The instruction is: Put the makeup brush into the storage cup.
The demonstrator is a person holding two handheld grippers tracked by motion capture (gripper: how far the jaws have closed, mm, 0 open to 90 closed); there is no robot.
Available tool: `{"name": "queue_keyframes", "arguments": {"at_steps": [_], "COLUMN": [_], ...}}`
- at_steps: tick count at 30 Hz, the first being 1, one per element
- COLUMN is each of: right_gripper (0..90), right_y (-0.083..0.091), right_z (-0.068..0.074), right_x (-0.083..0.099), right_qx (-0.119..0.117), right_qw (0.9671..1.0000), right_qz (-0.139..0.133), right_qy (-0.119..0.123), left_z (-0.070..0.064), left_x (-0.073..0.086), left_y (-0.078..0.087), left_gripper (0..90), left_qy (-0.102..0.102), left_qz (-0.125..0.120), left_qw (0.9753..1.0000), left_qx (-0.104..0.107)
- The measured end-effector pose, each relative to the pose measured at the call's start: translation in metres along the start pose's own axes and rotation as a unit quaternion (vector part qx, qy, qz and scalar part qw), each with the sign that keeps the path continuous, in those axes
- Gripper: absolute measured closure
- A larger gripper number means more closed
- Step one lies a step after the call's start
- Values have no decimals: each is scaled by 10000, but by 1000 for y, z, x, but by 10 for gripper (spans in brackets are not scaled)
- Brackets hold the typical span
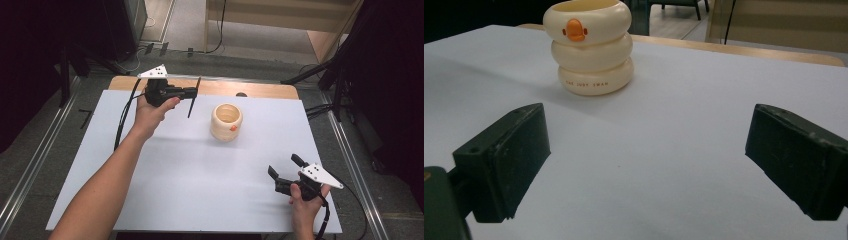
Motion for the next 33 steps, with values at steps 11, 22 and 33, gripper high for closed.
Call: {"name": "queue_keyframes", "arguments": {"at_steps": [11,22,33], "right_gripper": [43,43,44], "right_y": [0,1,1], "right_z": [0,0,0], "right_x": [0,1,1], "right_qx": [-20,-19,-7], "right_qw": [10000,10000,10000], "right_qz": [-5,-13,-4], "right_qy": [-11,-15,-1], "left_z": [-6,-11,-13], "left_x": [-8,-17,-23], "left_y": [-12,-28,-41], "left_gripper": [851,851,851], "left_qy": [-33,-20,29], "left_qz": [-157,-330,-468], "left_qw": [9999,9994,9988], "left_qx": [63,142,154]}}
Point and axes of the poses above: each handheld gripper's, and its own axes: y roughly backward along the jaws, x roughly out of its underside, z roughly to its left, the point moved 1 cm from there along -y, roughly forward along the jaws, and after that the axes turned 13 degrees about z, right-handed, at the moved point
